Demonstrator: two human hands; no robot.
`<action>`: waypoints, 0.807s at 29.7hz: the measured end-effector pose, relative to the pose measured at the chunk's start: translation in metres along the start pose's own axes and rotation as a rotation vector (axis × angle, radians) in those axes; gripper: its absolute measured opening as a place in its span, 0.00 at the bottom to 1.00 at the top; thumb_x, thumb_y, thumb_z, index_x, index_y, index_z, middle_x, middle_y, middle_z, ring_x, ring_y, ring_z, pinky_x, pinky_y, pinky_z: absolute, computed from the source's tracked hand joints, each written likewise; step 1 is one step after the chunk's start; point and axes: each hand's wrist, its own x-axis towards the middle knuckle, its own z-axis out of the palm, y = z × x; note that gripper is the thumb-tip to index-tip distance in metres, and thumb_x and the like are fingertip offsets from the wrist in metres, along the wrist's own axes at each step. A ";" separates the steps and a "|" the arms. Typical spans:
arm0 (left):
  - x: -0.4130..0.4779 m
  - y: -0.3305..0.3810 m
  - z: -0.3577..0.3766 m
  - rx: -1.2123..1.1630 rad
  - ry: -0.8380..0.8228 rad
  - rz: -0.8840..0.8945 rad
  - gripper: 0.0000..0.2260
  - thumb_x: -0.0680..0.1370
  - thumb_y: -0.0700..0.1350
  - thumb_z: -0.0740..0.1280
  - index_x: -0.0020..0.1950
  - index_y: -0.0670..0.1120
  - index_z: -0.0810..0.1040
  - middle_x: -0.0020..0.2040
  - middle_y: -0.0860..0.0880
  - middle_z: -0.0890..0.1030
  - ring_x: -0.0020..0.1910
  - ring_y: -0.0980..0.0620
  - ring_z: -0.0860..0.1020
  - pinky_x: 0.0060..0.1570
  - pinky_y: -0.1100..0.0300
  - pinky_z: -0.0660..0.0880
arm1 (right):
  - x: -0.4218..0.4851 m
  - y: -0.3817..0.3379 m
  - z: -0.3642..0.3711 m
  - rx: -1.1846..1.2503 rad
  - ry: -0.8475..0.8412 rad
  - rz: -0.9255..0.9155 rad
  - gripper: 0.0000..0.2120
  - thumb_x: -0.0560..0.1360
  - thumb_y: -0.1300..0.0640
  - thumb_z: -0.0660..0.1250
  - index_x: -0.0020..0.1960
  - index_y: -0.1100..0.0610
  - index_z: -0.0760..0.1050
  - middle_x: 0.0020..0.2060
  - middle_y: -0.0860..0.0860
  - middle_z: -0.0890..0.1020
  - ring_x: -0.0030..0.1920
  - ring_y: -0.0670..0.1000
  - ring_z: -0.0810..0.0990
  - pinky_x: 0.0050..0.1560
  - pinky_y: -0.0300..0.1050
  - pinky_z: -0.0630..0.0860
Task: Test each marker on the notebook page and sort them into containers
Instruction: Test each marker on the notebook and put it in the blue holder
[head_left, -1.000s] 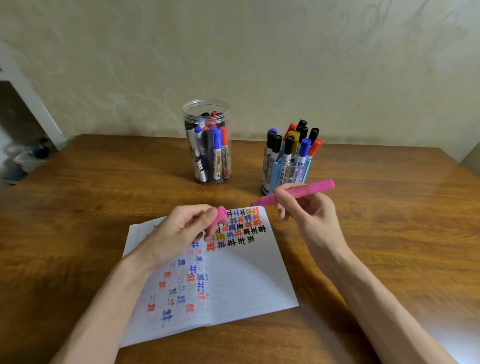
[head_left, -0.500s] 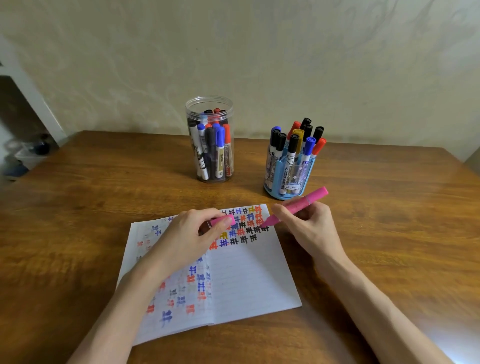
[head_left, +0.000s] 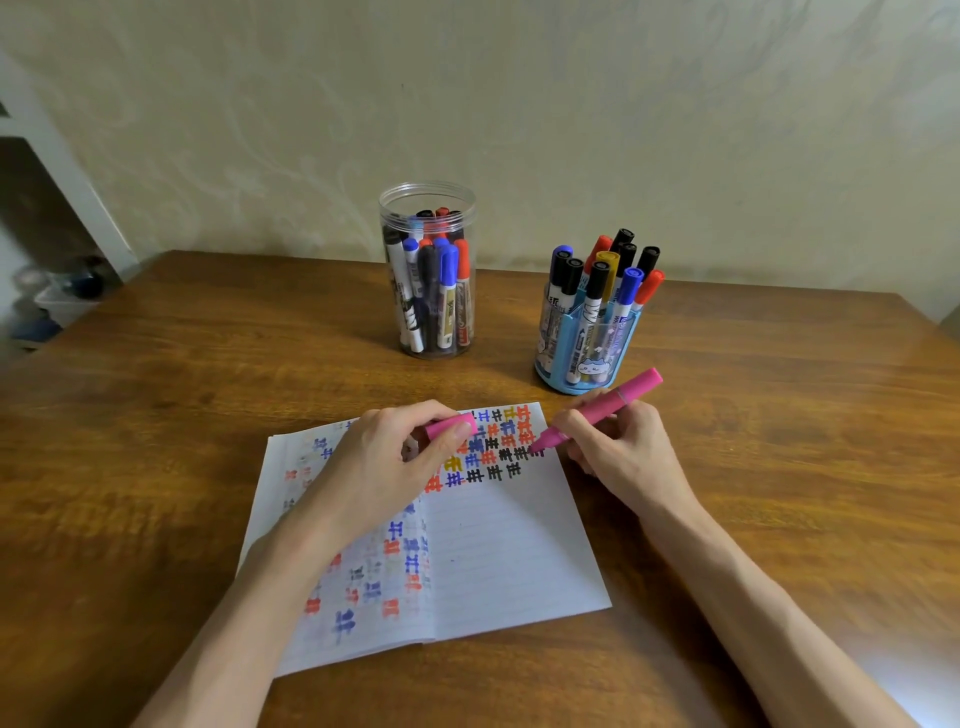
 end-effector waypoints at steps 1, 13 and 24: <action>0.000 0.000 0.000 0.001 0.002 0.000 0.16 0.81 0.63 0.61 0.60 0.58 0.81 0.48 0.62 0.83 0.50 0.60 0.81 0.46 0.57 0.81 | 0.000 0.001 0.001 -0.017 -0.009 -0.019 0.03 0.77 0.58 0.72 0.44 0.55 0.84 0.33 0.46 0.85 0.35 0.43 0.82 0.37 0.37 0.77; 0.001 -0.001 0.001 0.026 0.003 0.021 0.13 0.82 0.59 0.64 0.60 0.56 0.82 0.48 0.62 0.83 0.50 0.61 0.81 0.45 0.61 0.79 | 0.000 0.003 0.004 -0.132 -0.004 -0.045 0.05 0.74 0.55 0.74 0.40 0.54 0.85 0.35 0.46 0.86 0.39 0.45 0.85 0.38 0.44 0.82; 0.001 -0.004 0.002 0.038 -0.005 0.018 0.13 0.81 0.60 0.64 0.59 0.57 0.81 0.48 0.62 0.83 0.49 0.60 0.81 0.45 0.58 0.80 | 0.003 0.006 0.003 -0.197 -0.003 -0.063 0.07 0.75 0.53 0.74 0.40 0.52 0.84 0.36 0.45 0.86 0.40 0.45 0.85 0.41 0.47 0.85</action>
